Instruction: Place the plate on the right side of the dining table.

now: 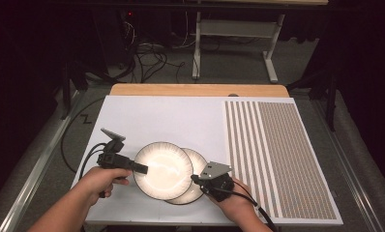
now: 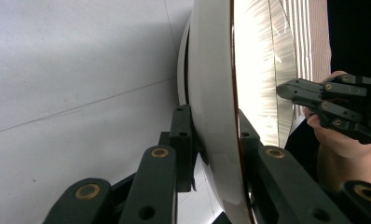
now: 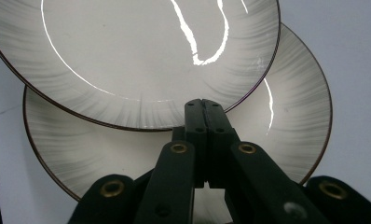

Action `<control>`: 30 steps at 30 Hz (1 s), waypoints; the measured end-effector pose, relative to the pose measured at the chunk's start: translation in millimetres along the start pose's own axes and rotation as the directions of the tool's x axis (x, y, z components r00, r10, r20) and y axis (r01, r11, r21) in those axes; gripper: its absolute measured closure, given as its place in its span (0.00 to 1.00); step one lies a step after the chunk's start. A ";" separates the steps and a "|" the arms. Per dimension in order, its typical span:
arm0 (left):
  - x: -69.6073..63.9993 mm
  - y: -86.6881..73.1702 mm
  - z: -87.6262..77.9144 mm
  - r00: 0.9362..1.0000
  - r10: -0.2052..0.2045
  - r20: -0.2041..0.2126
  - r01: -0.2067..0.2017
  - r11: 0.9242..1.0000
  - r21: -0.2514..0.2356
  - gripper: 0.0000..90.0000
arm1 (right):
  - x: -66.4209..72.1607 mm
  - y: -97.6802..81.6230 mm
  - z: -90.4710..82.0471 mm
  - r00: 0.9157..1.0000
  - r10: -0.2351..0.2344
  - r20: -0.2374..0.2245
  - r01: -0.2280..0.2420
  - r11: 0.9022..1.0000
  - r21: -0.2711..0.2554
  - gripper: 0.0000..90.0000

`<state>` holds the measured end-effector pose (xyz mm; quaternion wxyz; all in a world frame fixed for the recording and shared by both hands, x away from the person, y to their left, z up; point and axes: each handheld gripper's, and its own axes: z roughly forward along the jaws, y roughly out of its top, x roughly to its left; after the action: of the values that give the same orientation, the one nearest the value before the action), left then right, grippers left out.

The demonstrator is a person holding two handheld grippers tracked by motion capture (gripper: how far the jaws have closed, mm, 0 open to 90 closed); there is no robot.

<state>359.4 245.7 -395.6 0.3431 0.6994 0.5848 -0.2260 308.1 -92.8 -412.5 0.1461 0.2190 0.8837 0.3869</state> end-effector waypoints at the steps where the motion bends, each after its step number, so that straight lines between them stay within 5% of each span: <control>1: -0.3 -0.2 -0.1 1.000 0.001 -0.002 -0.001 1.000 -0.002 0.84 | -1.1 0.6 -3.2 1.000 0.006 0.007 -0.006 1.000 -0.017 1.00; 23: -5.0 -4.8 -3.0 0.998 0.063 -0.011 -0.064 0.996 -0.057 0.86 | -16.5 -5.1 -23.8 0.996 0.070 0.058 -0.064 0.993 -0.096 0.73; 30: -7.4 -8.5 -6.8 0.994 0.107 -0.020 -0.108 0.987 -0.117 0.87 | -24.7 -12.9 -39.1 0.989 0.106 0.106 -0.090 0.985 -0.148 0.59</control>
<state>349.0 246.5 -387.6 0.3915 0.7100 0.5609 -0.1675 309.1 -137.2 -394.2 0.1920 0.2727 0.8323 0.4428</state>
